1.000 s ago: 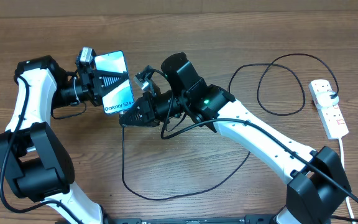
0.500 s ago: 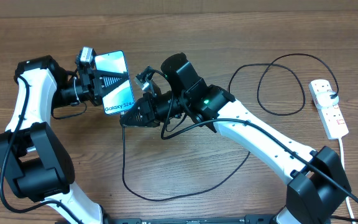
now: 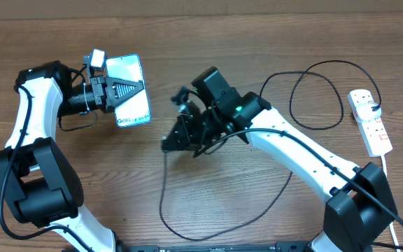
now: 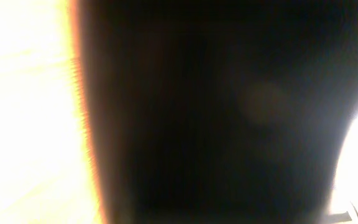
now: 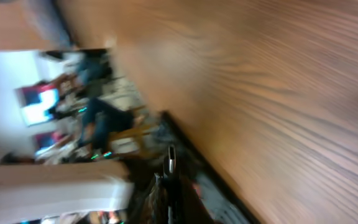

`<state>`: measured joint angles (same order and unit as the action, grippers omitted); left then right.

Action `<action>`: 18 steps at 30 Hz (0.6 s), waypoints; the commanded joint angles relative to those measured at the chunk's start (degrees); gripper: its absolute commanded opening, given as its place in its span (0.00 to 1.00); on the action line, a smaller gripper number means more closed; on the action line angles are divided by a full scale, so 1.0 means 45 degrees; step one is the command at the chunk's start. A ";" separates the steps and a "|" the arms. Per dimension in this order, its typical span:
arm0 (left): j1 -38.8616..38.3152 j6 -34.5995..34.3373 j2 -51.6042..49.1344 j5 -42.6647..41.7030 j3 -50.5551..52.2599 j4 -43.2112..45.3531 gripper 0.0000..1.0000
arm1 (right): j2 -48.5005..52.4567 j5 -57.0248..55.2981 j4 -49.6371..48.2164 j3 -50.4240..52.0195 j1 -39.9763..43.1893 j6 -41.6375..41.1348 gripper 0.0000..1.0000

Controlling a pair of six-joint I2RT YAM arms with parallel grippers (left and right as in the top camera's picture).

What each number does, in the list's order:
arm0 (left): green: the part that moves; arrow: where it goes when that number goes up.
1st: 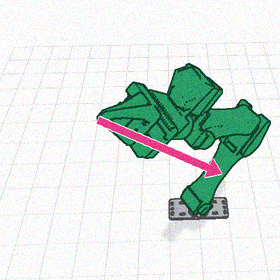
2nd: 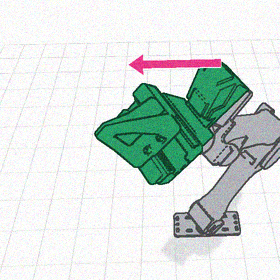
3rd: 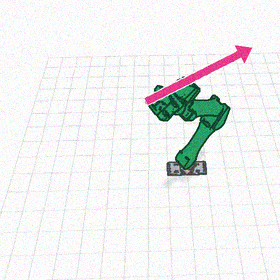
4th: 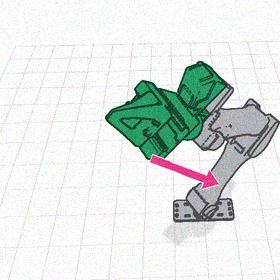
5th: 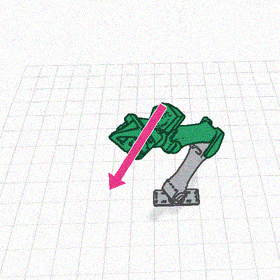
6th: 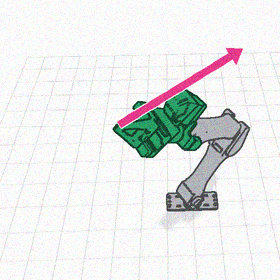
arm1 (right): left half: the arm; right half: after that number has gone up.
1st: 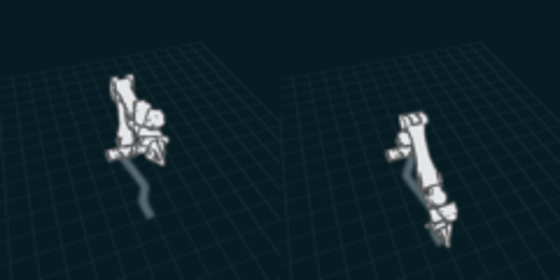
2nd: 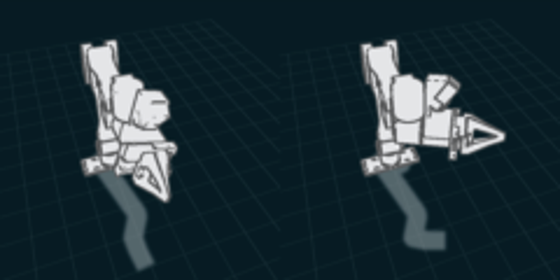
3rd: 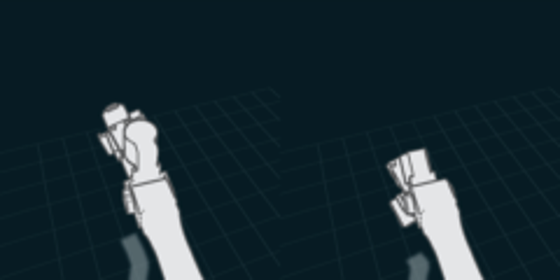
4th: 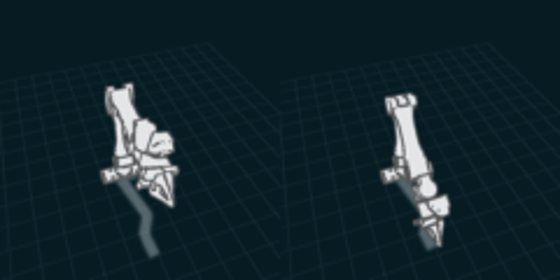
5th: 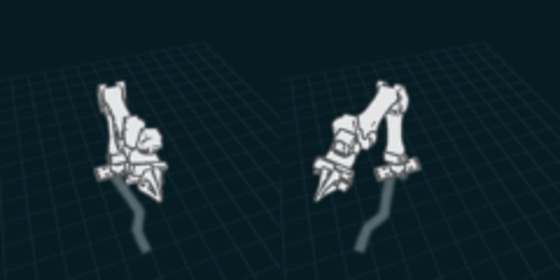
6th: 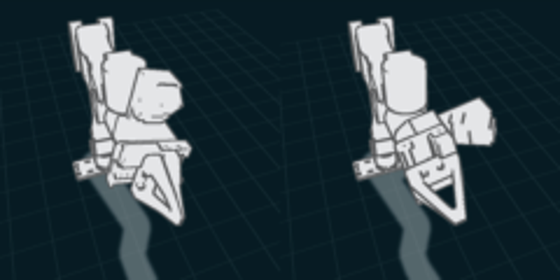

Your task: Plug charger to phone and switch on socket

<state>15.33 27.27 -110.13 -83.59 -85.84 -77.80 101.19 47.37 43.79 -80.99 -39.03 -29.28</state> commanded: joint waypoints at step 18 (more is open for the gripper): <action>0.0078 -0.4017 0.0330 0.3774 -0.0117 0.1486 0.04 | 0.1200 -1.1570 0.4299 0.0967 0.1715 0.0782 0.04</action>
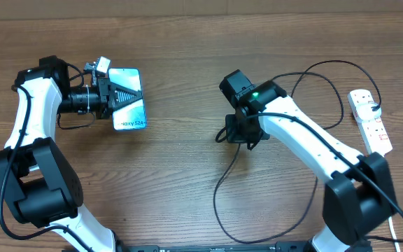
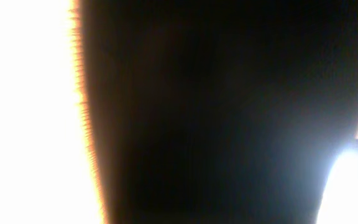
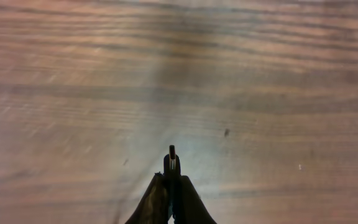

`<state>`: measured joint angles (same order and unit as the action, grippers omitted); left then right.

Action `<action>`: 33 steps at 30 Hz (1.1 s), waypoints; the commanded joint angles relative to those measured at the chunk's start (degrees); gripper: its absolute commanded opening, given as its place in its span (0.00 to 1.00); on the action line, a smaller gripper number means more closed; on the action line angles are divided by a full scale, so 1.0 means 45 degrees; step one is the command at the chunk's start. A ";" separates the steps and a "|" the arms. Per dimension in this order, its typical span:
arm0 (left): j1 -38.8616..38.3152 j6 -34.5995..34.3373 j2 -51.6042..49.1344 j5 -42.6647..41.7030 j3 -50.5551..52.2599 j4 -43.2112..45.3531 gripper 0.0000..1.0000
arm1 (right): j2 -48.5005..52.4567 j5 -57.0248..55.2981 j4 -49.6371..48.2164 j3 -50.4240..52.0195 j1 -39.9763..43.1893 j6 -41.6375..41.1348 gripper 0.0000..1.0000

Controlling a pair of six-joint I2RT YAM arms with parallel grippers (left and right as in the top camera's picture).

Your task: Plug charger to phone and switch on socket

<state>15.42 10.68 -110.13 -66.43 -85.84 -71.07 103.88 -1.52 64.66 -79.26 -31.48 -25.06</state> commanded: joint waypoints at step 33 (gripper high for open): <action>0.0058 -0.0442 0.0330 0.0233 -0.0117 0.0000 0.04 | 0.2283 -0.0267 -0.1350 0.1661 0.0942 -0.2234 0.45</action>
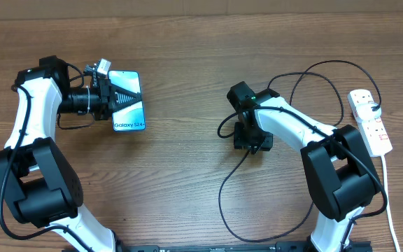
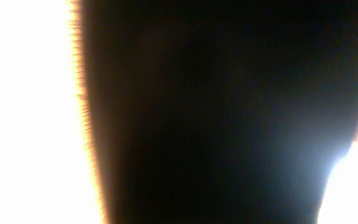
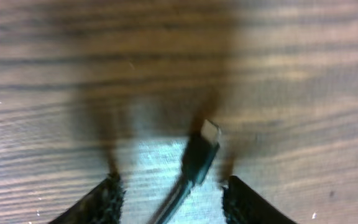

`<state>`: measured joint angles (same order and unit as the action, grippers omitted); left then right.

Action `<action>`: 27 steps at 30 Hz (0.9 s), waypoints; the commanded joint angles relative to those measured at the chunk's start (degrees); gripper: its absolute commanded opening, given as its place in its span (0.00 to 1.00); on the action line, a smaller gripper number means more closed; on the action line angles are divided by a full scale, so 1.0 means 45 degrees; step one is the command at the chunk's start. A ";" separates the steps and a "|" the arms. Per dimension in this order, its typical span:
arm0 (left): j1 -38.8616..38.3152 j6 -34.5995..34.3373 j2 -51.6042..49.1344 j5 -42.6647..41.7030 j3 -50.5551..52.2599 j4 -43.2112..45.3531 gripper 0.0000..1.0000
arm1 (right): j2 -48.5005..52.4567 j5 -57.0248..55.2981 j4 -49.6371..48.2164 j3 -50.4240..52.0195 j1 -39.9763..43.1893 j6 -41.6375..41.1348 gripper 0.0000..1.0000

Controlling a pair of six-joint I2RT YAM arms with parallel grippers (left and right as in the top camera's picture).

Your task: Plug charger to phone and switch on socket

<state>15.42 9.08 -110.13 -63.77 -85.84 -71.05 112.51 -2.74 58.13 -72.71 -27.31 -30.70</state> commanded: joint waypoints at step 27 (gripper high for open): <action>0.0058 -0.0078 0.0330 -0.0364 -0.0117 0.0000 0.04 | 0.0364 0.0287 -0.0816 0.0899 0.0884 -0.1078 0.23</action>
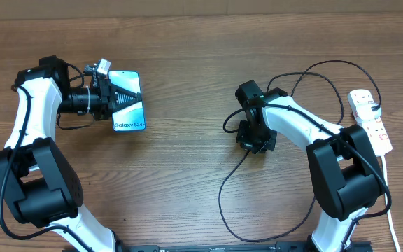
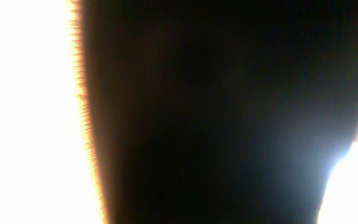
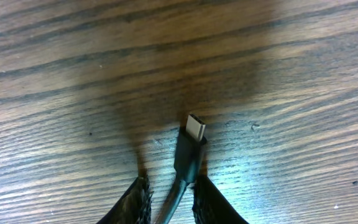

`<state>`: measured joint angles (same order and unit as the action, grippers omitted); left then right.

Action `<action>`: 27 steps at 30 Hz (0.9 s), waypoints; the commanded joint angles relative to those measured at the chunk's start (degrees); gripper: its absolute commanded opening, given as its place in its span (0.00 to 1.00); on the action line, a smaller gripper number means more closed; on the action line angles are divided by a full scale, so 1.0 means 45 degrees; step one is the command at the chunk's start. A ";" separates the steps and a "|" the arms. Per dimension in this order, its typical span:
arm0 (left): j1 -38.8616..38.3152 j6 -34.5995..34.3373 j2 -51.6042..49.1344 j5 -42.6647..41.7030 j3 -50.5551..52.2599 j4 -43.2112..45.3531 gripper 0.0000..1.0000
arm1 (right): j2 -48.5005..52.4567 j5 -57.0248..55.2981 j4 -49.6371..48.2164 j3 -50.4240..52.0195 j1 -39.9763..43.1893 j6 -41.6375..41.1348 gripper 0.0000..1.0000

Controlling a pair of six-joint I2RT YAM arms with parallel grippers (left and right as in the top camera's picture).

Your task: Plug charger to phone and switch on socket

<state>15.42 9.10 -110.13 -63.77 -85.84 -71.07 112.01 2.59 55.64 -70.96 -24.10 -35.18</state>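
Observation:
The phone [image 1: 129, 103], its screen lit with "Galaxy S24+", is at the far left with my left gripper [image 1: 112, 98] shut on its left side. The left wrist view shows only darkness and glare. The black charger plug [image 3: 189, 149] with its silver tip lies flat on the wood, pointing away from the camera. My right gripper [image 3: 171, 183] stands over it at the table's middle [image 1: 255, 138], open but narrow. One finger [image 3: 207, 200] touches the plug and the other [image 3: 140, 199] is a little apart. The white socket strip [image 1: 369, 124] lies at the right edge.
The black charger cable [image 1: 312, 66] loops from the socket strip across the back right. From the plug it runs on in a long curve [image 1: 222, 203] toward the front of the wooden table [image 1: 187, 42].
The right gripper's fingers have come much closer together around the plug on the table, and the arm has shifted slightly right. The left gripper and phone have not moved.
First my right gripper held the plug tilted near the phone, which the left gripper held. Then it had moved right, still shut on the plug over the table, and the phone had shifted. Later it stood open with the plug lying between wide fingers, which have now narrowed.

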 commanded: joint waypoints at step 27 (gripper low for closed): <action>0.0058 -0.0087 0.0330 -0.0374 -0.0117 0.0141 0.04 | 0.0476 -0.0554 -0.0933 0.0510 0.0175 0.1219 0.04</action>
<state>15.42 9.08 -110.13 -63.77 -85.84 -70.61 111.79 2.07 53.01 -70.87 -24.01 -32.49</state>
